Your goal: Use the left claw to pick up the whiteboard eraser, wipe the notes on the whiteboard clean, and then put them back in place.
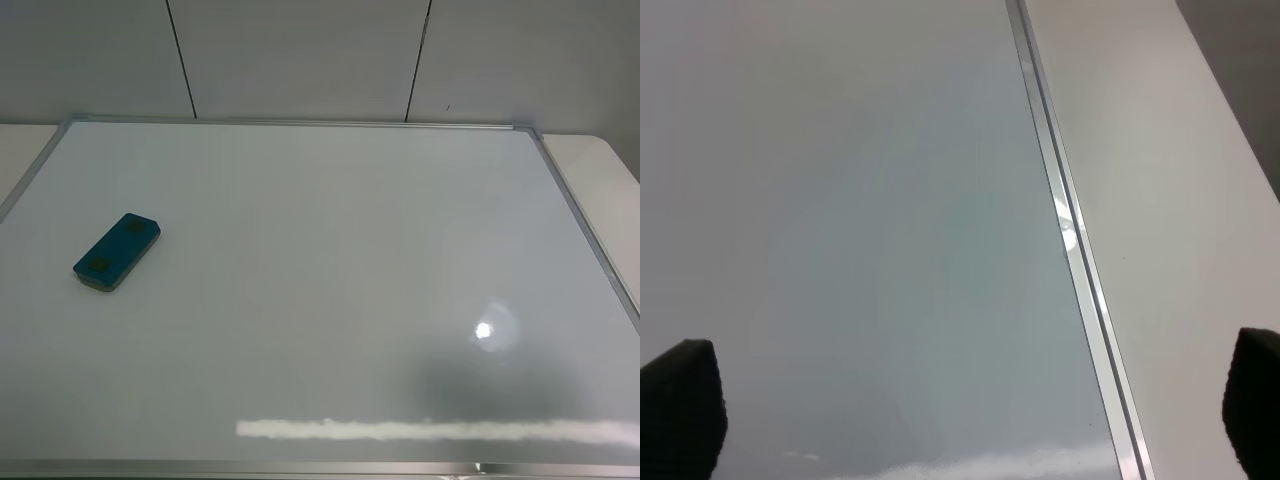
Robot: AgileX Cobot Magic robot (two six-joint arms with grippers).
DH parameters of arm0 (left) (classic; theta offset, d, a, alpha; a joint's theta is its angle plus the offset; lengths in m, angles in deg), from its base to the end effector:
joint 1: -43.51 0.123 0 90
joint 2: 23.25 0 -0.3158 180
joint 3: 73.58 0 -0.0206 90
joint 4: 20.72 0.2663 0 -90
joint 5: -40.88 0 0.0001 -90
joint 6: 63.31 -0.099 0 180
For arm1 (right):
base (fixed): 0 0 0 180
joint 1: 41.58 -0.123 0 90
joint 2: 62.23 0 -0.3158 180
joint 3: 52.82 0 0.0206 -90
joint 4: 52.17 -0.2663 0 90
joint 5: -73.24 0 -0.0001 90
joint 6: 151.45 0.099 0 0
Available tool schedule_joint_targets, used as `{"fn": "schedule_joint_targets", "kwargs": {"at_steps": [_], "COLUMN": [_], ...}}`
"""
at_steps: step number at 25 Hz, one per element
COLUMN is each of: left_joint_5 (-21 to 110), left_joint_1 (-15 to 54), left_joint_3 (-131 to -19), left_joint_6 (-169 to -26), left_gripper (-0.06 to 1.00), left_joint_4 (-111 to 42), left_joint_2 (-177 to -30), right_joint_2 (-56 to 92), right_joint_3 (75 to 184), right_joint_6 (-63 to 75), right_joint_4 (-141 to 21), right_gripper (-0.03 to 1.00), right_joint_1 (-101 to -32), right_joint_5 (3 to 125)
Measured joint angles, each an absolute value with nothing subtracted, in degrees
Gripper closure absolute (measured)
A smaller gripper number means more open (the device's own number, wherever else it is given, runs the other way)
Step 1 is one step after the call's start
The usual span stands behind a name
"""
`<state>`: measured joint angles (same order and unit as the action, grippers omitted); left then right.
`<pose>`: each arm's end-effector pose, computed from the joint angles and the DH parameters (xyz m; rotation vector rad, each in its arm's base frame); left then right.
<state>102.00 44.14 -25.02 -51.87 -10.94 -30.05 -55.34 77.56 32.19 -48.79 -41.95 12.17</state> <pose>-0.0185 0.0145 0.2855 -0.2228 2.0100 0.0844 -0.0151 -0.0052 0.2792 0.0613 2.0499 -0.0272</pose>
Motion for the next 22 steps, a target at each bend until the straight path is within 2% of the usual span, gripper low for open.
{"fn": "schedule_joint_targets", "kwargs": {"at_steps": [22], "left_joint_5": [102.0], "left_joint_1": [44.14], "left_joint_3": [-25.02], "left_joint_6": [-51.87], "left_gripper": [-0.05], "left_joint_4": [-10.94], "left_joint_2": [-30.05], "right_joint_2": [-55.34], "right_joint_3": [77.56], "right_joint_6": [32.19], "right_joint_4": [-48.79], "right_gripper": [-0.02], "right_joint_1": [-41.95], "right_joint_5": [12.17]}}
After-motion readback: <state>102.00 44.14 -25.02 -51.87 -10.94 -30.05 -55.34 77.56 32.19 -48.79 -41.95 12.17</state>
